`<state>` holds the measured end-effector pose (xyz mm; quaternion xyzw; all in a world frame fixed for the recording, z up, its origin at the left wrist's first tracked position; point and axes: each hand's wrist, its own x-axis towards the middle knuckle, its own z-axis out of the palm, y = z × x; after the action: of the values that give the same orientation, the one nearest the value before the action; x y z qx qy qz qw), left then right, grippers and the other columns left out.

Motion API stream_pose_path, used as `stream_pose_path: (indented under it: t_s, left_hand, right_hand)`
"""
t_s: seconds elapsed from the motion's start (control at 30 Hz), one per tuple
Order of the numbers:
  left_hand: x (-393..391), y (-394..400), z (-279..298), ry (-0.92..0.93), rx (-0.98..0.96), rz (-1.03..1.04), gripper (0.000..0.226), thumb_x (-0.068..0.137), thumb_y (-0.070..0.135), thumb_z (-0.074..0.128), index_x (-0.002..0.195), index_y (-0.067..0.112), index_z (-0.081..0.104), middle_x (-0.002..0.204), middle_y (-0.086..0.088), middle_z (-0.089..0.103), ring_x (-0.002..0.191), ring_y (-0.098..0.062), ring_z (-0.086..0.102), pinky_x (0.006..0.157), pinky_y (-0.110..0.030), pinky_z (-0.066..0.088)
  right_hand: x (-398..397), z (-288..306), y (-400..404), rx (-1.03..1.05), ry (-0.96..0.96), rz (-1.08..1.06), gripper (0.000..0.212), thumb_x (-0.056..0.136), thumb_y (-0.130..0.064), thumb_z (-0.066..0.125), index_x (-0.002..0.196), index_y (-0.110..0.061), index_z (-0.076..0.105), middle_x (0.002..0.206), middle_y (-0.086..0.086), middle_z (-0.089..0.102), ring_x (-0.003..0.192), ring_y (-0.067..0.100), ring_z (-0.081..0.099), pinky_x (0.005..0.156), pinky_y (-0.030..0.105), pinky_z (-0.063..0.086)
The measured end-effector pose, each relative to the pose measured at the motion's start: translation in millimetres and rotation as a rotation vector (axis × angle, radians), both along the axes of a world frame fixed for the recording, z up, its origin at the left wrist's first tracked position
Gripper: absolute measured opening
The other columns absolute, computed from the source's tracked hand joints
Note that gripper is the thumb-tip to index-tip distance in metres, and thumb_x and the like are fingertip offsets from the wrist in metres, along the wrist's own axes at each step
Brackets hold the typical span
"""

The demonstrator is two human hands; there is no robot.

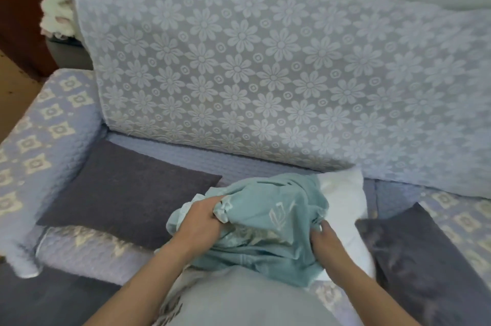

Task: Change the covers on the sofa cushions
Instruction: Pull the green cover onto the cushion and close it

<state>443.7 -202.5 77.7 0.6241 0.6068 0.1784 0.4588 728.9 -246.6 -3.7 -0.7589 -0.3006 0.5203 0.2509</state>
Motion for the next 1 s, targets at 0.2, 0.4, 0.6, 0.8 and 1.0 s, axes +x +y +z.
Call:
stream_pose_path:
  t_s: [0.2,0.4,0.6,0.8,1.0]
  left_hand:
    - [8.9,-2.7,9.1,-0.1,0.052,-0.059,0.014,0.088,0.012,0.065,0.098,0.012,0.075,0.099,0.011,0.074,0.091,-0.004,0.066,0.077,-0.019,0.05]
    - [-4.0,-3.9,11.8,-0.167,-0.133,-0.109,0.03,0.089,0.018,0.072,0.115,0.032,0.075,0.113,0.016,0.074,0.108,-0.004,0.068,0.095,-0.034,0.053]
    - [14.8,-9.9,25.6,-0.145,-0.101,-0.123,0.044,0.077,0.034,0.084,0.106,0.022,0.053,0.118,0.008,0.045,0.097,0.0,0.054,0.074,-0.01,0.043]
    - [2.2,-25.4,9.1,-0.024,0.072,-0.22,0.024,0.085,0.038,0.077,0.095,0.02,0.064,0.115,0.013,0.042,0.112,-0.003,0.04,0.091,-0.011,0.035]
    - [-79.4,-47.1,-21.5,-0.023,-0.155,0.477,0.012,0.1,0.029,0.06,0.108,0.026,0.068,0.11,0.007,0.069,0.105,-0.012,0.064,0.091,-0.033,0.05]
  right_hand:
    - [88.9,-14.9,-15.8,-0.253,-0.405,-0.023,0.021,0.101,-0.012,0.045,0.109,0.0,0.06,0.101,0.019,0.064,0.085,0.034,0.064,0.078,0.047,0.058]
    - [27.4,42.1,25.1,0.316,-0.683,0.302,0.065,0.084,0.005,0.057,0.145,-0.013,0.044,0.142,0.015,0.047,0.13,0.034,0.045,0.112,0.044,0.035]
    - [-74.9,131.5,35.5,0.472,-0.121,1.138,0.066,0.071,-0.024,0.083,0.124,-0.044,0.05,0.118,-0.012,0.063,0.108,0.008,0.058,0.092,0.029,0.047]
    - [-78.2,92.4,32.1,0.586,-0.459,1.12,0.007,0.088,-0.026,0.061,0.092,-0.022,0.065,0.085,0.001,0.07,0.078,0.02,0.062,0.068,0.036,0.047]
    - [-20.1,69.4,12.8,0.434,-0.323,0.394,0.014,0.082,-0.01,0.076,0.093,-0.008,0.068,0.086,-0.004,0.071,0.082,0.011,0.068,0.072,0.016,0.049]
